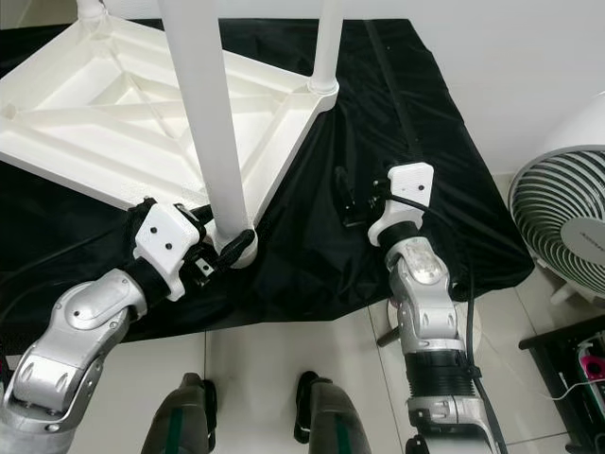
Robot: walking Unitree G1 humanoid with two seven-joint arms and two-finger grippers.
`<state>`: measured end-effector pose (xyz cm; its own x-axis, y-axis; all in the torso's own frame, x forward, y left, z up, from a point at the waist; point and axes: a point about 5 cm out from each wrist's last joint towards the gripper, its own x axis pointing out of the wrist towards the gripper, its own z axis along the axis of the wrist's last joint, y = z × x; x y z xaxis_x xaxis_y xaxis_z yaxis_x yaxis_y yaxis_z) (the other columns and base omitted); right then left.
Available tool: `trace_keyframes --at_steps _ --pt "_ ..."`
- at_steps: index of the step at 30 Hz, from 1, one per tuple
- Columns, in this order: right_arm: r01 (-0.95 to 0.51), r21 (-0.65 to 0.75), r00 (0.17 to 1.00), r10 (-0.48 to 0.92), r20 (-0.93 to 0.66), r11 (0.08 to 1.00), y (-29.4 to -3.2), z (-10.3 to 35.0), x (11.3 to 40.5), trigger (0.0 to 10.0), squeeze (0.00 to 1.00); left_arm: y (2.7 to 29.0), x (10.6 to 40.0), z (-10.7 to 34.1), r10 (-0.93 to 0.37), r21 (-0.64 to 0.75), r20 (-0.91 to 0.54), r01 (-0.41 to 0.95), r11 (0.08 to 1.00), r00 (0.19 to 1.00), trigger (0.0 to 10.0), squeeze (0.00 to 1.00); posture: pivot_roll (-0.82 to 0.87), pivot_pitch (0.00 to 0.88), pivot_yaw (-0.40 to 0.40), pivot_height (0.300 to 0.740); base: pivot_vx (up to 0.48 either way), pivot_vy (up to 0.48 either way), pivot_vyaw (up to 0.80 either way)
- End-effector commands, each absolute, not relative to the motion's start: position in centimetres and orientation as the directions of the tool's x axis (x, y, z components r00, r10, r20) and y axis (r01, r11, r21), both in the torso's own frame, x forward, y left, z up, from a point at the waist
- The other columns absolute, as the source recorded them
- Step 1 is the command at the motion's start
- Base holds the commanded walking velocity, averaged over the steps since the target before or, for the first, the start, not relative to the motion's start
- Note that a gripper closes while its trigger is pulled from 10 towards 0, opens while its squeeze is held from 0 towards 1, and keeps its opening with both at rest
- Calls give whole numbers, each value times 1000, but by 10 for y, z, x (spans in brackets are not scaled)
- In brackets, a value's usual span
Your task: Building children table
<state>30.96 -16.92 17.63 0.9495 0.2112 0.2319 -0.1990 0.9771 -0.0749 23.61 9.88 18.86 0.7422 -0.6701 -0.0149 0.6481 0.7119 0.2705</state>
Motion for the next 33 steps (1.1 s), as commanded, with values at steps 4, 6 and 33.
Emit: trace_keyframes --at_steps 4,6,33 --pt "-138 -94 969 154 192 986 -166 168 305 10000 0 91 239 191 -648 226 20 628 745 761 10000 0 20 152 6 740 0 0 0" --pt "-146 -103 967 164 193 984 -164 169 304 10000 0 90 238 192 -663 250 41 635 731 747 10000 0 24 145 0 740 0 0 0" --pt "-454 -101 856 464 228 885 -138 175 301 10000 1000 95 256 192 -609 176 84 590 788 789 10000 0 8 77 15 740 0 0 0"
